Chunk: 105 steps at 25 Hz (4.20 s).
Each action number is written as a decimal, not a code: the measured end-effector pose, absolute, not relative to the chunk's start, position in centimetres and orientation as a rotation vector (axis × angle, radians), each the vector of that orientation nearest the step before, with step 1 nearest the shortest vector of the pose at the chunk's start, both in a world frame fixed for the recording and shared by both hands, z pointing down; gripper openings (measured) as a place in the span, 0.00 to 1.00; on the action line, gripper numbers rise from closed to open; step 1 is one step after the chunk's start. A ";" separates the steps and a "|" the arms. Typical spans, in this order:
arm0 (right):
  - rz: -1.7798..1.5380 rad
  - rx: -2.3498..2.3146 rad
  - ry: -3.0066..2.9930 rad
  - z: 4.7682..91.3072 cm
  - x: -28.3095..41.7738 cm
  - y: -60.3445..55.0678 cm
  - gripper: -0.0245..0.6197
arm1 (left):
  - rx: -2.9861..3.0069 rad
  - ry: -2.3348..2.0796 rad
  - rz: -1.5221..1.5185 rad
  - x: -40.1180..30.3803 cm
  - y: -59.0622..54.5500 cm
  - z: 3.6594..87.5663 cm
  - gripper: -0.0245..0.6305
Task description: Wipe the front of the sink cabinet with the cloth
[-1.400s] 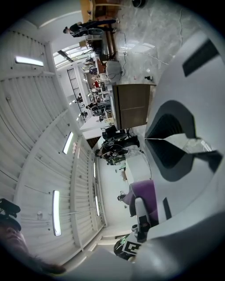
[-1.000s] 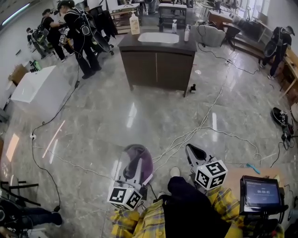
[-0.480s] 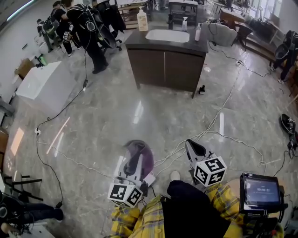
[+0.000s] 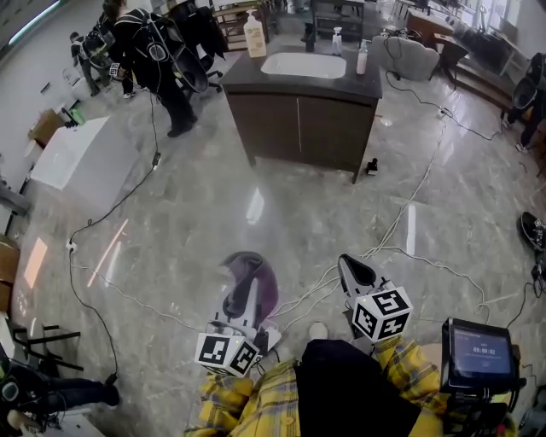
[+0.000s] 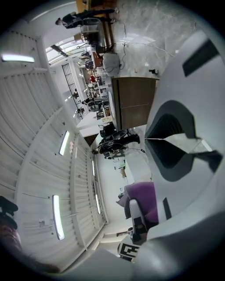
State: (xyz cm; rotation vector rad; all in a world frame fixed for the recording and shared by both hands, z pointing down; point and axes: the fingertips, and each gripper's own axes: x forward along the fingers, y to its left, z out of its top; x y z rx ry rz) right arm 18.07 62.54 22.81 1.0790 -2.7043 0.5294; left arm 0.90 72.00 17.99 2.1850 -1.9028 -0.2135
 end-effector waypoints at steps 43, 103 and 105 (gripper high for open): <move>0.603 1.013 -2.723 23.1 19.1 50.4 0.05 | 2.229 -1.931 -0.137 2.9 58.1 16.5 0.11; 0.576 1.137 -2.627 24.9 -8.3 31.8 0.05 | 2.314 -1.713 -0.140 -24.6 35.8 19.8 0.11; 0.581 1.114 -2.630 25.1 -9.2 31.0 0.05 | 2.294 -1.731 -0.141 -25.4 35.1 19.9 0.11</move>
